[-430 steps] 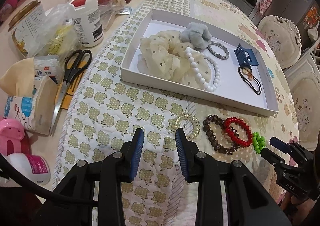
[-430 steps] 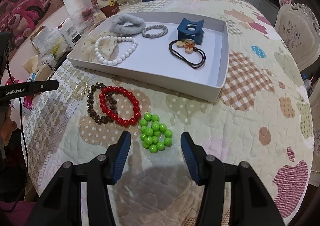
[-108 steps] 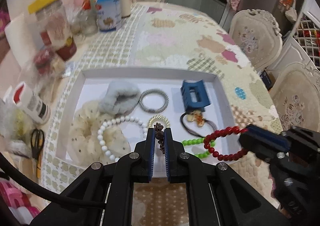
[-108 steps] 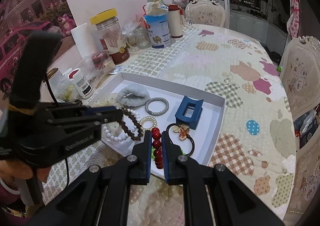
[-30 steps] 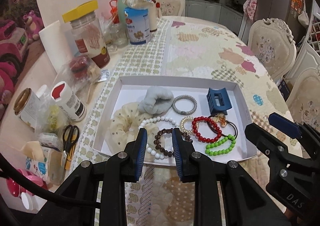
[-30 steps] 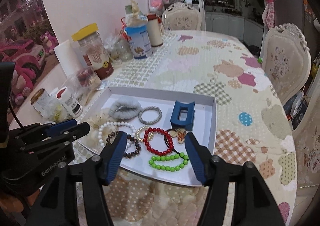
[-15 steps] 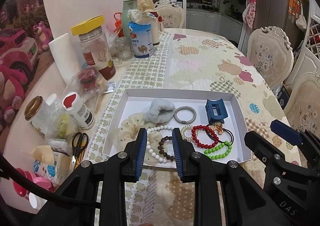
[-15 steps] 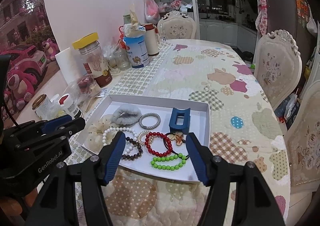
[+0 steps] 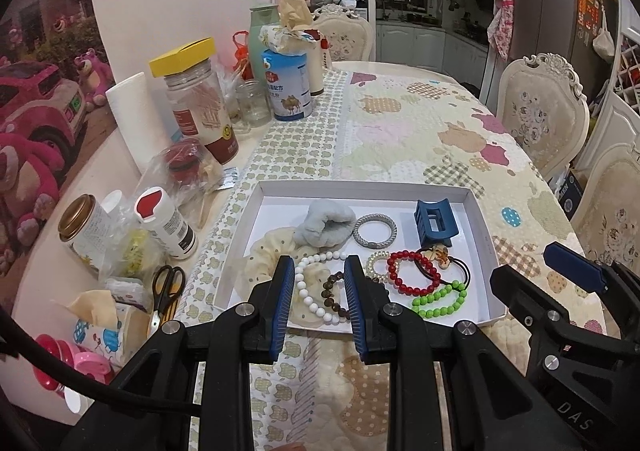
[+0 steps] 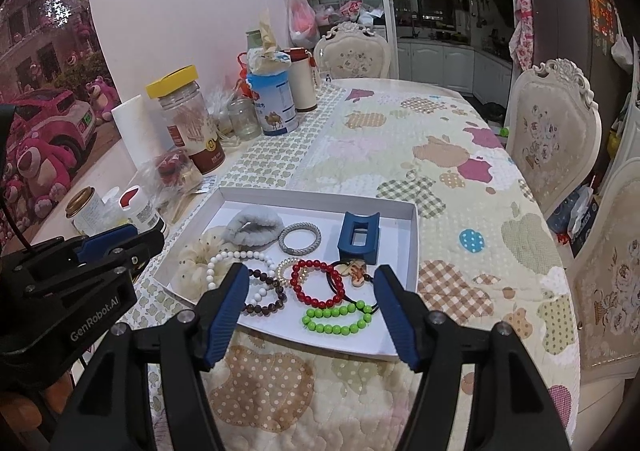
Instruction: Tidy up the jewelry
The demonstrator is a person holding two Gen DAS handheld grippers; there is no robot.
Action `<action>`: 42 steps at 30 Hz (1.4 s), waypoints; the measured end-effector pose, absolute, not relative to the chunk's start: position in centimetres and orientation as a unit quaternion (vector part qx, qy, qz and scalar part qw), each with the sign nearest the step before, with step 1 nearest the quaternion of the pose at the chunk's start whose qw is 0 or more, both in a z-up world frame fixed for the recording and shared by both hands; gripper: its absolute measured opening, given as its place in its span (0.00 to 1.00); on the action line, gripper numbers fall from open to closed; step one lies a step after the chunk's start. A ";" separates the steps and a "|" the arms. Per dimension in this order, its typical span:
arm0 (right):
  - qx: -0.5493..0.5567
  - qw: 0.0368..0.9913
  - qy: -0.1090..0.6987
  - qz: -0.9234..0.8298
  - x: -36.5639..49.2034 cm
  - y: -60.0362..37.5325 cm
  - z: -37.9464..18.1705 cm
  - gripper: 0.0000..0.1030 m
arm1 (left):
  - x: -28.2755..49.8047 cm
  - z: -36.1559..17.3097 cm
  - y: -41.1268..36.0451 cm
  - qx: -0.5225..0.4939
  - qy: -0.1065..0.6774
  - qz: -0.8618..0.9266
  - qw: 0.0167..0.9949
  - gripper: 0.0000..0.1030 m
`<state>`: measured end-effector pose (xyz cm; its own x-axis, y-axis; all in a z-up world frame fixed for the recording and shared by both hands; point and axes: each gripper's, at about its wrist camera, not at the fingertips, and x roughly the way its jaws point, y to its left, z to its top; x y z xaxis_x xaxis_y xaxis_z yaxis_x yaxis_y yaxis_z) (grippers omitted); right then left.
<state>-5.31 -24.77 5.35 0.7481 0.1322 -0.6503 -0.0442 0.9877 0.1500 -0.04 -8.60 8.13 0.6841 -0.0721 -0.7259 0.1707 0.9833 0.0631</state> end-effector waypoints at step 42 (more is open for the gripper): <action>0.059 0.926 0.367 0.056 -4.2 -24.7 4.3 0.66 | 0.4 7.6 -8.4 0.063 0.399 -0.064 0.913 0.14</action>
